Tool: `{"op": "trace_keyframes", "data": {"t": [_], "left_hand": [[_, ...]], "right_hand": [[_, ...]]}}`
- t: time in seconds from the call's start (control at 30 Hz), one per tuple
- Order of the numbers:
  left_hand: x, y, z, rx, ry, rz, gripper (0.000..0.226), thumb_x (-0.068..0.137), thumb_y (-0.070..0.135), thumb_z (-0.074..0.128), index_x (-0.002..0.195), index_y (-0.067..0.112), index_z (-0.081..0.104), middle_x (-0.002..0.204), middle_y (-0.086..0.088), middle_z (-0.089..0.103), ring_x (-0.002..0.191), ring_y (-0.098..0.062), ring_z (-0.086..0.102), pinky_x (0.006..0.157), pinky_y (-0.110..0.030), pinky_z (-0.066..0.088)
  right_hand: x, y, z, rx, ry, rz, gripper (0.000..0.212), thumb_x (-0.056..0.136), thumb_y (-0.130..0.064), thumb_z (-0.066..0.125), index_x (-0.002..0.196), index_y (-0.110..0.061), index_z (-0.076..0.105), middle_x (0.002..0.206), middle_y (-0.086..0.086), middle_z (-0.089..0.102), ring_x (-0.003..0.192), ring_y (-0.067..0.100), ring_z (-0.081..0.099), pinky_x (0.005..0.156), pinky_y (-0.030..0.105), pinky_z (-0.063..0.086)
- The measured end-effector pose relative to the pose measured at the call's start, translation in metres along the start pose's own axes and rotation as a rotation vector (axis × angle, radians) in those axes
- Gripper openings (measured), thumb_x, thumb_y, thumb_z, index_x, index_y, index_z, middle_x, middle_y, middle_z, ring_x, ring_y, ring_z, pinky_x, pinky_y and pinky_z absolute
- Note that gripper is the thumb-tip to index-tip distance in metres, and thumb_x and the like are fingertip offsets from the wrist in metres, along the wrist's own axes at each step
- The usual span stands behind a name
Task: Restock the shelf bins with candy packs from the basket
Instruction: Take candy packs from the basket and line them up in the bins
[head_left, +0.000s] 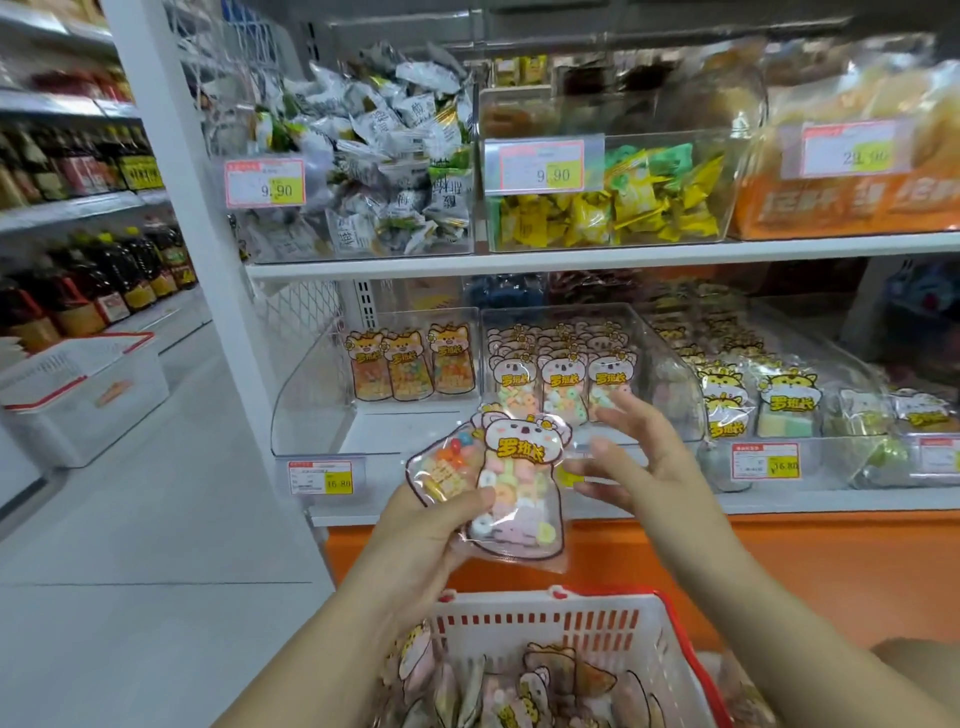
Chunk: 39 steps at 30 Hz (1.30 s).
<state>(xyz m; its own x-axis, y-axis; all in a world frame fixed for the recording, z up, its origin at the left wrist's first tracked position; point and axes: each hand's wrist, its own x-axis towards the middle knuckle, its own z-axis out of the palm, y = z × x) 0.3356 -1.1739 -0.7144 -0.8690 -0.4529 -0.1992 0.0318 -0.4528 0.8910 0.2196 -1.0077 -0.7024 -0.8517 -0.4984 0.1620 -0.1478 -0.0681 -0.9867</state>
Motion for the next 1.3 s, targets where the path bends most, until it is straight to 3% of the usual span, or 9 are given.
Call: {"op": "trace_keyframes", "data": {"t": [0.1, 0.27, 0.5, 0.63, 0.8, 0.9, 1.07, 1.23, 1.3], "left_hand": [[0.012, 0.009, 0.012, 0.174, -0.032, 0.081, 0.04, 0.087, -0.006, 0.066, 0.123, 0.011, 0.064, 0.109, -0.01, 0.076, 0.101, -0.029, 0.073, 0.083, -0.044, 0.059], [0.044, 0.028, 0.03, 0.088, 0.006, 0.159, 0.03, 0.097, 0.021, 0.063, 0.126, 0.014, 0.064, 0.112, -0.008, 0.075, 0.104, -0.025, 0.073, 0.092, -0.048, 0.057], [0.112, 0.057, 0.012, -0.178, 0.197, 0.151, 0.032, 0.097, 0.015, 0.06, 0.129, 0.008, 0.061, 0.109, -0.012, 0.076, 0.095, -0.023, 0.075, 0.068, -0.037, 0.063], [0.143, 0.066, -0.018, -0.217, 0.31, 0.084, 0.027, 0.093, 0.017, 0.066, 0.12, 0.014, 0.067, 0.103, -0.006, 0.074, 0.082, -0.017, 0.068, 0.047, -0.023, 0.052], [0.168, 0.066, -0.039, -0.237, 0.316, 0.067, 0.038, 0.092, 0.008, 0.066, 0.129, 0.015, 0.063, 0.105, -0.008, 0.076, 0.092, -0.021, 0.072, 0.089, -0.043, 0.056], [0.175, 0.066, -0.054, -0.209, 0.298, 0.039, 0.034, 0.093, 0.0, 0.06, 0.125, 0.011, 0.062, 0.096, -0.012, 0.076, 0.082, -0.025, 0.073, 0.085, -0.044, 0.056], [0.202, 0.067, -0.084, -0.037, 0.302, -0.108, 0.035, 0.093, -0.011, 0.048, 0.124, 0.0, 0.06, 0.112, -0.023, 0.07, 0.105, -0.037, 0.067, 0.087, -0.048, 0.058], [0.243, 0.057, -0.077, 0.214, 0.332, -0.16, 0.015, 0.098, 0.0, 0.057, 0.098, 0.015, 0.058, 0.086, -0.007, 0.066, 0.074, -0.019, 0.06, 0.061, -0.028, 0.048], [0.267, 0.058, -0.077, 0.218, 0.35, -0.189, 0.012, 0.097, 0.0, 0.06, 0.1, 0.011, 0.057, 0.095, -0.013, 0.067, 0.082, -0.023, 0.063, 0.063, -0.03, 0.053]], "right_hand": [[0.028, -0.004, 0.004, -0.184, -0.052, 0.097, 0.074, 0.08, -0.028, 0.081, 0.14, -0.038, 0.039, 0.127, -0.009, 0.049, 0.088, 0.006, 0.069, 0.078, 0.025, 0.058], [0.074, -0.013, 0.004, -0.21, -0.027, 0.05, 0.052, 0.075, -0.015, 0.085, 0.116, -0.031, 0.057, 0.122, 0.002, 0.057, 0.088, 0.015, 0.069, 0.074, 0.032, 0.06], [0.15, -0.006, -0.029, -0.255, 0.239, -0.009, 0.051, 0.072, -0.006, 0.085, 0.11, -0.016, 0.053, 0.107, 0.009, 0.062, 0.082, 0.017, 0.061, 0.062, 0.023, 0.056], [0.184, 0.025, -0.017, -0.57, 0.196, -0.019, 0.053, 0.071, -0.016, 0.086, 0.109, -0.022, 0.049, 0.11, 0.002, 0.06, 0.095, 0.021, 0.059, 0.08, 0.034, 0.048], [0.221, 0.065, 0.027, -0.789, -0.013, -0.03, 0.052, 0.077, -0.021, 0.081, 0.118, -0.025, 0.048, 0.105, -0.005, 0.058, 0.092, 0.02, 0.058, 0.076, 0.033, 0.048], [0.236, 0.085, 0.039, -0.956, -0.081, -0.026, 0.044, 0.082, -0.017, 0.074, 0.12, -0.02, 0.052, 0.097, 0.0, 0.061, 0.087, 0.022, 0.059, 0.072, 0.032, 0.047], [0.242, 0.089, 0.035, -1.266, 0.005, -0.097, 0.046, 0.08, -0.031, 0.073, 0.123, -0.026, 0.056, 0.12, 0.001, 0.06, 0.106, 0.024, 0.061, 0.081, 0.035, 0.053], [0.241, 0.093, 0.039, -1.146, 0.007, -0.064, 0.05, 0.078, -0.024, 0.073, 0.124, -0.024, 0.053, 0.124, 0.003, 0.053, 0.107, 0.027, 0.06, 0.085, 0.039, 0.052], [0.241, 0.095, 0.04, -1.128, 0.016, -0.071, 0.049, 0.077, -0.023, 0.072, 0.123, -0.024, 0.053, 0.123, 0.003, 0.054, 0.106, 0.028, 0.061, 0.086, 0.04, 0.052]]}}
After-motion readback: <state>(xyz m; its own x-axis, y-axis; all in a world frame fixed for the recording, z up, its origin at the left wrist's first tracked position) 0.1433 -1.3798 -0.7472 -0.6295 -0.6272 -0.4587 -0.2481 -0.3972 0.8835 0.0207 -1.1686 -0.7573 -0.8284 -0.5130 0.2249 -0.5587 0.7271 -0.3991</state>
